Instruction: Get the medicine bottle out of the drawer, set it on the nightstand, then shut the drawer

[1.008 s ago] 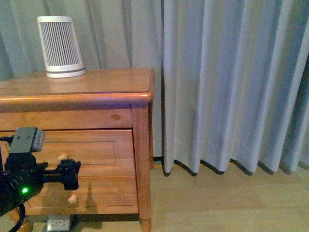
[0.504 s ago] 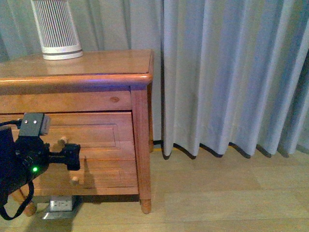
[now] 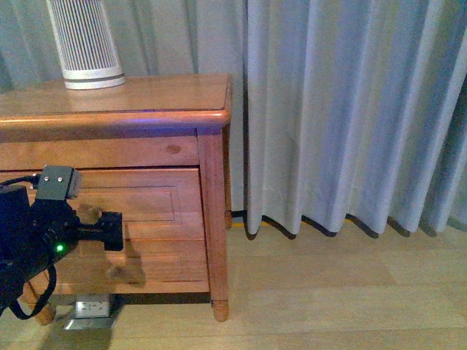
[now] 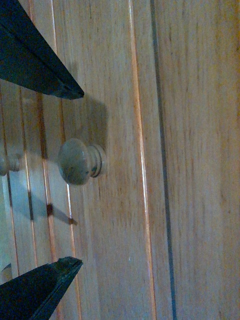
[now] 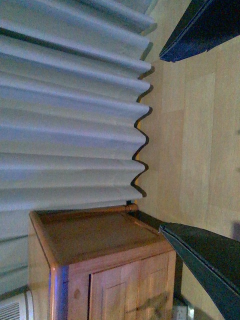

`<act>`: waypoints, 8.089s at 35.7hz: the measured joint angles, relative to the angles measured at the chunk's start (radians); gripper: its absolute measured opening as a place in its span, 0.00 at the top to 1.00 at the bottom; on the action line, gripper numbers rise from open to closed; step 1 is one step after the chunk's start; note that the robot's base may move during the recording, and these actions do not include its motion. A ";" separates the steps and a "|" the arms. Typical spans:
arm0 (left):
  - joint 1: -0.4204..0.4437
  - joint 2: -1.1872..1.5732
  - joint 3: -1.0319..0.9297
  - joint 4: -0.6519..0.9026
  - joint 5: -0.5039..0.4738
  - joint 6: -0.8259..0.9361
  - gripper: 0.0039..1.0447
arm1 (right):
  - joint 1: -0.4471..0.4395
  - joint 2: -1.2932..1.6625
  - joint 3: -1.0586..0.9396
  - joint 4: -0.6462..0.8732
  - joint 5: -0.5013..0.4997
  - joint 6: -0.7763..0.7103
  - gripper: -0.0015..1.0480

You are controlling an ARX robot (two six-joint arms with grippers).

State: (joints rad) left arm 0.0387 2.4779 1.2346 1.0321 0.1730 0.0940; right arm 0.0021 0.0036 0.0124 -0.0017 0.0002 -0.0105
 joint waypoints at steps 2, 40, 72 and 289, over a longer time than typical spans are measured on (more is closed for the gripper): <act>0.001 0.004 0.011 -0.003 -0.001 0.006 0.06 | 0.000 0.000 0.000 0.000 0.000 0.000 0.07; 0.011 0.042 0.060 -0.017 -0.009 0.040 0.76 | 0.000 0.000 0.000 0.000 0.000 0.000 0.07; 0.074 -0.230 -0.635 0.242 0.105 0.093 0.77 | 0.000 0.000 0.000 0.000 0.000 0.000 0.07; -0.039 -2.477 -1.225 -1.038 -0.174 -0.098 0.06 | 0.340 2.071 0.806 0.621 0.296 0.252 0.18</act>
State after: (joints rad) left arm 0.0002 0.0010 0.0097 -0.0059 -0.0006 -0.0044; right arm 0.3416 2.0750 0.8188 0.6197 0.2958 0.2417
